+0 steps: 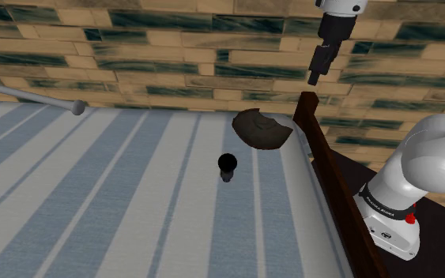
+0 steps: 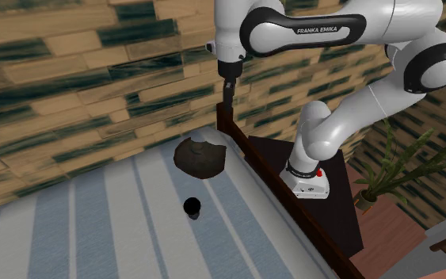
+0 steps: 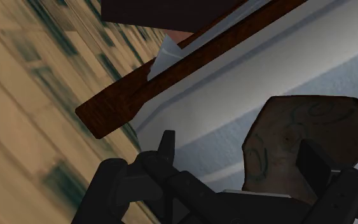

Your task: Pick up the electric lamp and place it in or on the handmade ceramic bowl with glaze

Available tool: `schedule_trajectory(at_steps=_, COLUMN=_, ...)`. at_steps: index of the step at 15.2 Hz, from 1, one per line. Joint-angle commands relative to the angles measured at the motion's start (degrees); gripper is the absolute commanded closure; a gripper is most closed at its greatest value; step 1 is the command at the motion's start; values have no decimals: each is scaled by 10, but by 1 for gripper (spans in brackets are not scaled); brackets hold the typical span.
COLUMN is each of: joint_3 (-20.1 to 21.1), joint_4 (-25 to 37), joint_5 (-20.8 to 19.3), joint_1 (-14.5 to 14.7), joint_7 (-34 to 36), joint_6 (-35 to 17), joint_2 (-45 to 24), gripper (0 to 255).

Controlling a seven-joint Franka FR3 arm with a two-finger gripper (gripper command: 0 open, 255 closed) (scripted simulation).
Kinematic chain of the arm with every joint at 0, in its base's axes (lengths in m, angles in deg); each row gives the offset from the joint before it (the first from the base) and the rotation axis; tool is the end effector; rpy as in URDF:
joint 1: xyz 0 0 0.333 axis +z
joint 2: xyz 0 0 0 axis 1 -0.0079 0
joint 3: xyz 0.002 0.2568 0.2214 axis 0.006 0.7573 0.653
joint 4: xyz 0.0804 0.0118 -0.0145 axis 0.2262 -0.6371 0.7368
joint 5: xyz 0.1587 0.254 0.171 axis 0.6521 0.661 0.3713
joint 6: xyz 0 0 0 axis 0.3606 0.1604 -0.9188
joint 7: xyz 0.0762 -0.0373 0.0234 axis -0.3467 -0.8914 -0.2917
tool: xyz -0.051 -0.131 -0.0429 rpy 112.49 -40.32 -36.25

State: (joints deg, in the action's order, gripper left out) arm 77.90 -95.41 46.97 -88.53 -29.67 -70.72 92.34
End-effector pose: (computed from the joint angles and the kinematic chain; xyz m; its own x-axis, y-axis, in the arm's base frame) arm 0.2542 0.0148 0.5479 0.9960 0.0890 -0.0123 0.0889 -0.9960 -0.0065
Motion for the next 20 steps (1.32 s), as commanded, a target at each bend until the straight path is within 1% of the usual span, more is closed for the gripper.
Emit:
schedule_trajectory(at_steps=1, joint_3=0, joint_4=0, joint_5=0, joint_1=0, joint_7=0, joint_6=0, joint_2=0, gripper=0)
schedule_trajectory(at_steps=7, joint_3=85, joint_4=-36, joint_5=40, joint_1=30, joint_7=87, joint_6=-64, joint_2=0, gripper=0)
schedule_trajectory(at_steps=12, joint_3=160, joint_4=-45, joint_5=65, joint_1=50, joint_7=161, joint_6=-123, joint_2=-27, gripper=0)
schedule_trajectory(at_steps=16, joint_3=223, joint_4=-37, joint_5=74, joint_1=58, joint_7=223, joint_6=-171, joint_2=-65, gripper=0)
schedule_trajectory(at_steps=20, joint_3=290, joint_4=-17, joint_5=68, joint_1=56, joint_7=290, joint_6=-218, joint_2=-117, gripper=0)
